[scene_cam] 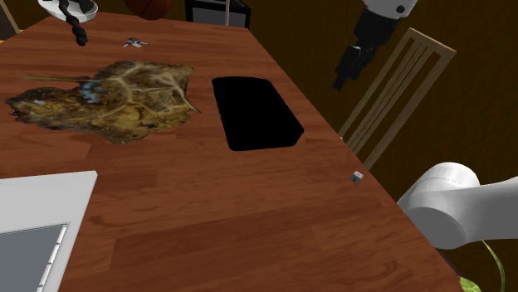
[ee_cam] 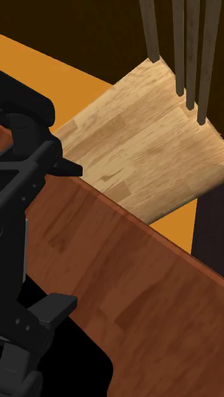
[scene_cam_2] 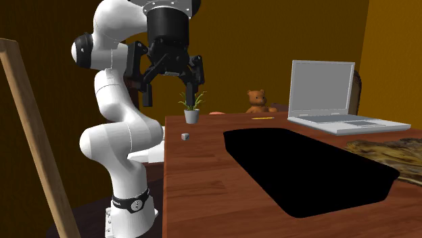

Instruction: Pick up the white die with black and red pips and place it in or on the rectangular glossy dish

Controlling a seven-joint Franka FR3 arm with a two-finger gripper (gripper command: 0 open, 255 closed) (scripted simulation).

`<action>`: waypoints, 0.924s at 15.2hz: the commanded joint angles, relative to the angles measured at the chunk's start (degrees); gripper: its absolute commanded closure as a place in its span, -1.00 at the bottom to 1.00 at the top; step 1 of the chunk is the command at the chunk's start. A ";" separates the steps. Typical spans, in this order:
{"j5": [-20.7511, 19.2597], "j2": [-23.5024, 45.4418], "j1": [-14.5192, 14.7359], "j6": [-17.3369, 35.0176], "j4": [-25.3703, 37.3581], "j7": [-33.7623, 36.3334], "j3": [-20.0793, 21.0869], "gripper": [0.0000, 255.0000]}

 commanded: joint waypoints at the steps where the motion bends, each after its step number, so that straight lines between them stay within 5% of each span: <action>1: 0.00 0.00 0.00 0.00 0.00 0.00 0.00 -1.00; 14: 8.99 -16.88 12.69 -6.31 -14.25 -4.54 7.17 -1.00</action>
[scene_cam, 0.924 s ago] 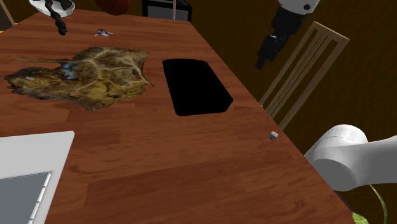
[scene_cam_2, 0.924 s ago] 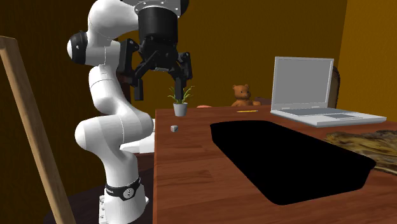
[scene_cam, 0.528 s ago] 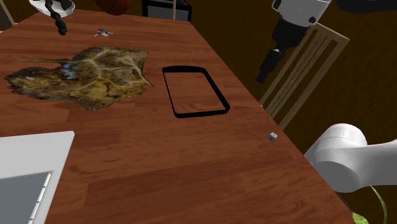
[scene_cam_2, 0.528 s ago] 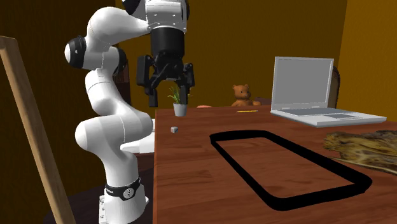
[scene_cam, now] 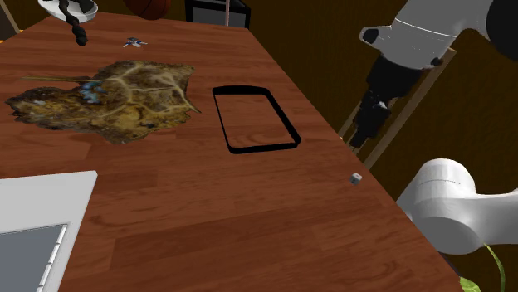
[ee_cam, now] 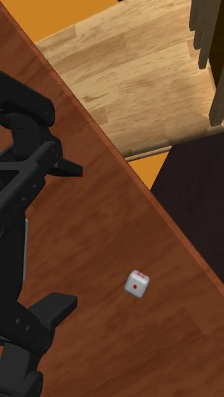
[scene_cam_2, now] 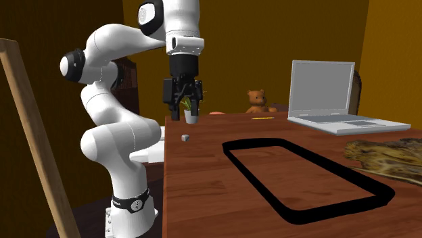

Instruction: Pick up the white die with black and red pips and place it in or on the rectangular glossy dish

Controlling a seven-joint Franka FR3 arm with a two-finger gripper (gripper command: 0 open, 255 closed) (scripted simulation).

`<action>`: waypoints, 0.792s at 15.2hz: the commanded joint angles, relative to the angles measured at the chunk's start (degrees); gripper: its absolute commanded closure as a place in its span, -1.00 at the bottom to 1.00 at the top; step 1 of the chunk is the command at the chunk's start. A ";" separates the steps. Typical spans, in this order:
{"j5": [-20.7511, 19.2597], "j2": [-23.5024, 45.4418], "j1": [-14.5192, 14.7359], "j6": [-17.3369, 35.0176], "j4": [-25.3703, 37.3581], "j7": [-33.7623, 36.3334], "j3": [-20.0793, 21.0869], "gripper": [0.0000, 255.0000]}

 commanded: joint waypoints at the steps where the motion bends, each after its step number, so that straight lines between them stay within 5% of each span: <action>1: 1.88 -2.69 2.32 -1.42 -1.83 -0.36 1.39 -1.00; 4: 4.61 -6.75 5.85 -3.77 -4.22 -0.93 3.25 -1.00; 12: 5.74 -9.31 6.55 0.47 -11.04 -1.02 4.34 -1.00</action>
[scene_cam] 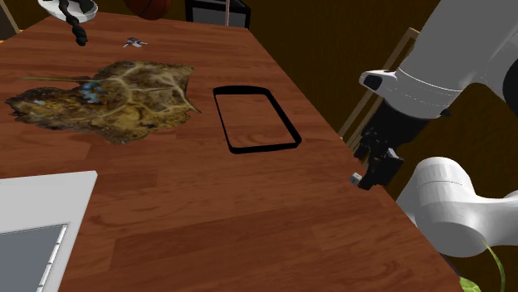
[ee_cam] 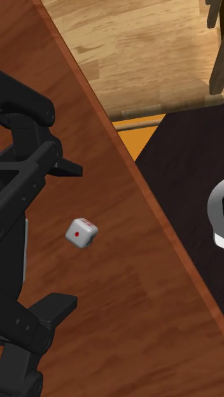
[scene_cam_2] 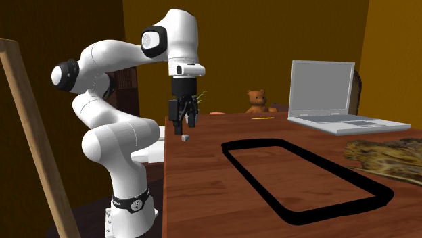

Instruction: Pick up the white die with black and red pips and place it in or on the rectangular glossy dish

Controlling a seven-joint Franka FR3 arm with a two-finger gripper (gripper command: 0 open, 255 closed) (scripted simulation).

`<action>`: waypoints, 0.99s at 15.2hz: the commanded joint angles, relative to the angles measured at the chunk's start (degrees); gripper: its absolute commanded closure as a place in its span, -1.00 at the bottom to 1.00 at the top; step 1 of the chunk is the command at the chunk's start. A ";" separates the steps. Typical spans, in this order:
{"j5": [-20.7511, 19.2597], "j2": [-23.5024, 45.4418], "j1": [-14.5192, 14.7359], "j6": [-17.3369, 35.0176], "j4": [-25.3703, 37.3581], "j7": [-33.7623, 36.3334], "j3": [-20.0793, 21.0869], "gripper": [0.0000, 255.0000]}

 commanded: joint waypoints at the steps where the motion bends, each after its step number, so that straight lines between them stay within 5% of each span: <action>1: 0.26 -0.45 0.16 0.45 -0.88 0.10 0.25 -1.00; 8: 0.26 -0.44 0.17 0.44 -0.86 0.10 0.25 -1.00; 9: 0.26 -0.44 0.17 0.44 -0.86 0.10 0.25 1.00; 15: 0.25 -0.44 0.16 0.45 -0.87 0.09 0.24 1.00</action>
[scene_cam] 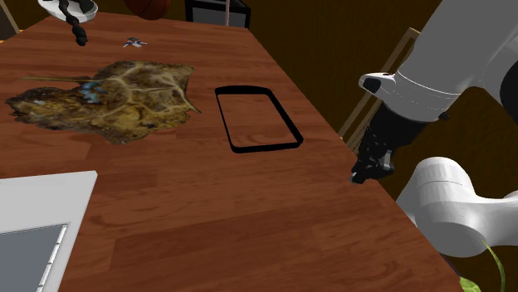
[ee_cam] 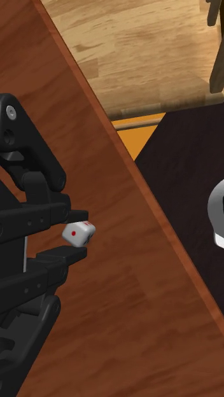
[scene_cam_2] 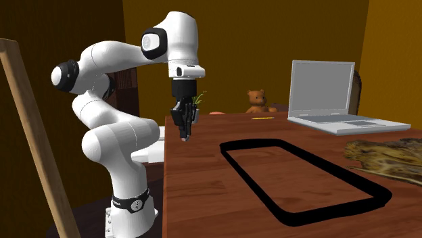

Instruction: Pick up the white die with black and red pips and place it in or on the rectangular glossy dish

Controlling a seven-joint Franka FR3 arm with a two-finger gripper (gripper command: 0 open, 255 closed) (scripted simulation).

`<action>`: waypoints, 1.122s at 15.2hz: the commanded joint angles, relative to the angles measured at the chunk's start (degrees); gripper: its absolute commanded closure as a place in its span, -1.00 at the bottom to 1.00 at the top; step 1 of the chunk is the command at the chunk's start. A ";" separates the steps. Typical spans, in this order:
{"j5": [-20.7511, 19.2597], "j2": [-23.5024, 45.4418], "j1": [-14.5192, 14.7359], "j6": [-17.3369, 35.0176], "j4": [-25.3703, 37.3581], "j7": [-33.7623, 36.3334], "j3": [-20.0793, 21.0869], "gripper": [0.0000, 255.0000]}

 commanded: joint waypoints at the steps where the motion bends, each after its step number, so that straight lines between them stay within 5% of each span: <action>1: 0.02 0.02 0.01 -0.01 -0.05 -0.01 0.01 1.00; 17: -1.89 5.07 -1.12 -7.78 12.80 0.28 -1.83 1.00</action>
